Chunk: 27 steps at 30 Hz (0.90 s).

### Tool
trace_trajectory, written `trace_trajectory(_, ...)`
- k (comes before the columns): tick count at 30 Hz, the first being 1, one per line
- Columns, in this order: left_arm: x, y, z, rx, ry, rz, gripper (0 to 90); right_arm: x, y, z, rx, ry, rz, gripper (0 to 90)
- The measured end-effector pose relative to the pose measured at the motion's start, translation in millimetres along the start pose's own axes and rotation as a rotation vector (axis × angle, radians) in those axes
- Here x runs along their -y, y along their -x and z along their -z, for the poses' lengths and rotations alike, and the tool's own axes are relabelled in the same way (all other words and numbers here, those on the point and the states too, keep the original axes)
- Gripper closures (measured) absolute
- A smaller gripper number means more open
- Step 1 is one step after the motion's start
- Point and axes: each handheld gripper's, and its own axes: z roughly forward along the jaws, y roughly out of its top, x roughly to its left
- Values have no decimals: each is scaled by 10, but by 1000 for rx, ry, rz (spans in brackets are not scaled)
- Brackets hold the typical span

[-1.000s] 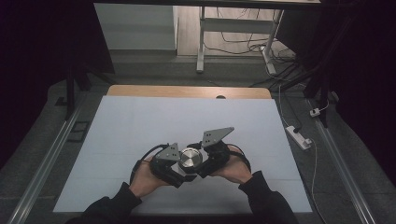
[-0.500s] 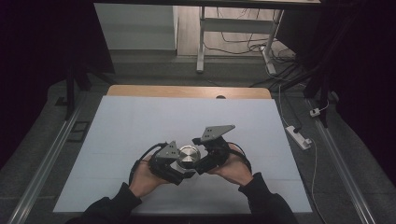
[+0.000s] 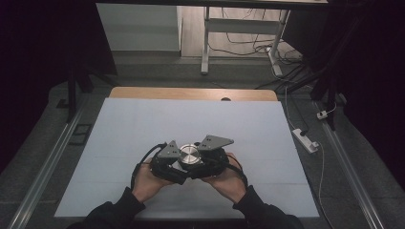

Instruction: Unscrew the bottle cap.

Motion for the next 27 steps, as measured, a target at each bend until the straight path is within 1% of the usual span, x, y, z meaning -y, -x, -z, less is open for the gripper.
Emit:
trace_trajectory(1,0,1,-1,8,-1,-5,159,5,21,6,-20,0,0,187)
trace_trajectory(2,3,2,-2,11,2,-6,159,5,21,6,-20,0,0,187)
trace_trajectory(3,5,0,-2,19,4,-8,159,10,36,14,-39,-3,17,187)
trace_trajectory(4,11,-8,-1,39,5,-18,159,11,45,16,-53,-4,23,188)
trace_trajectory(5,11,-8,-1,39,5,-18,159,9,63,23,-73,-8,31,188)
trace_trajectory(6,9,-15,5,71,12,-22,159,9,85,30,-96,-6,44,189)
trace_trajectory(8,5,-15,17,98,18,-38,159,13,139,55,-152,0,54,189)
trace_trajectory(11,-3,-6,27,136,21,-64,158,12,222,86,-251,7,69,189)
trace_trajectory(12,-3,-6,27,136,21,-64,159,12,222,86,-251,7,69,189)
trace_trajectory(13,-6,-2,26,158,22,-78,159,11,270,105,-307,7,78,190)
trace_trajectory(14,-7,2,23,167,21,-83,158,11,280,112,-321,10,81,190)
trace_trajectory(15,-7,2,23,167,21,-83,159,11,280,112,-321,10,81,190)
trace_trajectory(16,-5,5,16,174,19,-92,159,10,314,127,-351,18,88,190)
trace_trajectory(18,-4,2,14,176,12,-99,158,8,343,141,-366,30,86,190)
trace_trajectory(19,-2,3,6,169,6,-104,159,6,356,151,-367,37,79,190)
trace_trajectory(21,-2,2,3,168,4,-106,159,2,372,160,-352,29,77,190)
trace_trajectory(22,-2,12,-3,165,10,-96,159,7,373,156,-348,27,83,190)
trace_trajectory(27,1,17,-10,152,3,-95,159,18,365,136,-352,24,79,190)
